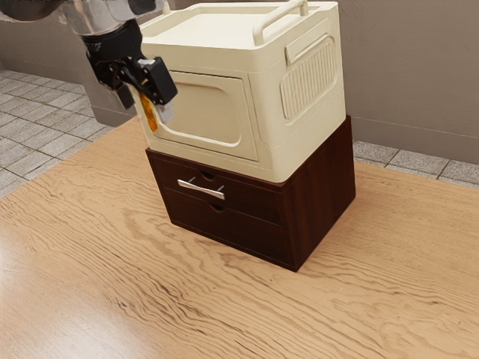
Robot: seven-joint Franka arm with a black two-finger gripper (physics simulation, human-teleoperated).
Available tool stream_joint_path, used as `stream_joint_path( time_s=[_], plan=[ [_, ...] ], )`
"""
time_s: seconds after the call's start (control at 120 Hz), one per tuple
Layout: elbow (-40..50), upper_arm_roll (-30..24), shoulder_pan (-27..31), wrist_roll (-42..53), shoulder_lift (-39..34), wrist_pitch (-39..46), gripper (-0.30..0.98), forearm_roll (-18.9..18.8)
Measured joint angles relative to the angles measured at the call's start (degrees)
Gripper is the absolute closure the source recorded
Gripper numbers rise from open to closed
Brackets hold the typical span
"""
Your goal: Pull the drawer handle with one arm to open the drawer
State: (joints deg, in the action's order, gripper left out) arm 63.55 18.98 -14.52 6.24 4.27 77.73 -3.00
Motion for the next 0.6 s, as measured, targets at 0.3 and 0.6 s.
stream_joint_path(
  time_s=[0.3,0.6],
  plan=[
    [0.92,-2.22,0.05,0.14,-2.71,-5.20,0.00,1.01],
    [20.85,-9.18,-0.58,3.10,-16.48,-3.23,0.00,-6.07]
  ],
)
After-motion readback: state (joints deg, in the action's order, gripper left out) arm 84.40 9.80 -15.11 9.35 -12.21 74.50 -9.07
